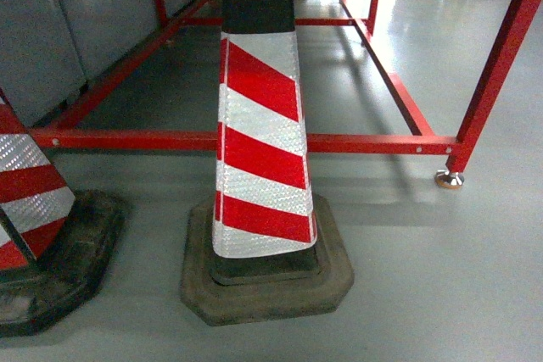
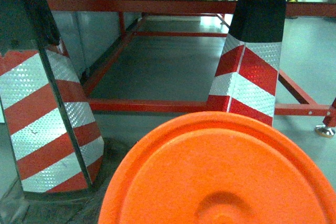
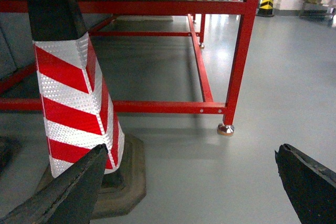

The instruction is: Pick capacitor and pack into box

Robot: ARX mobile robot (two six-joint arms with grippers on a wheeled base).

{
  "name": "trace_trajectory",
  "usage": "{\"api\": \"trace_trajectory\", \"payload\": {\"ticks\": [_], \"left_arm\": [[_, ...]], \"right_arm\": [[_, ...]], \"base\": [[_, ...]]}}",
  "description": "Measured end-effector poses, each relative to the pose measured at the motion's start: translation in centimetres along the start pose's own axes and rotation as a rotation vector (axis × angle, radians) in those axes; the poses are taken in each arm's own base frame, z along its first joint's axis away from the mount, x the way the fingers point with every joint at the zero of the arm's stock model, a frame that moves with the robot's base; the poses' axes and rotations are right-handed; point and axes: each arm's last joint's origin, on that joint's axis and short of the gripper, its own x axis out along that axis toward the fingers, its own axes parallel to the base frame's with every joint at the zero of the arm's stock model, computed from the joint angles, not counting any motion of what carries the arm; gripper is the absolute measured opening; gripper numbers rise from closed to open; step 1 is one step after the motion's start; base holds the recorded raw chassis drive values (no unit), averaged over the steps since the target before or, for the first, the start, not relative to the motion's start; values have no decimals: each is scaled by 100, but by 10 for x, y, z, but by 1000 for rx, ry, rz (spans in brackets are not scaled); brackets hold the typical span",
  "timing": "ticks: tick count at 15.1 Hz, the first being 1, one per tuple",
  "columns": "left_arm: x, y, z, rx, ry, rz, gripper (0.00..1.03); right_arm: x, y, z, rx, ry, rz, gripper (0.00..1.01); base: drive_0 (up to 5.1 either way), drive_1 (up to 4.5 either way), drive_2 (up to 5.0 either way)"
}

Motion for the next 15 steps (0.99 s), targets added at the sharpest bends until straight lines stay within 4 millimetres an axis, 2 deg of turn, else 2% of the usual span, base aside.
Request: {"api": "trace_trajectory", "payload": {"ticks": [15], "left_arm": [[0, 0, 0, 0, 1, 1, 43]], "right_arm": [[0, 0, 0, -1, 0, 0, 98]], "base": [[0, 0, 0]]}}
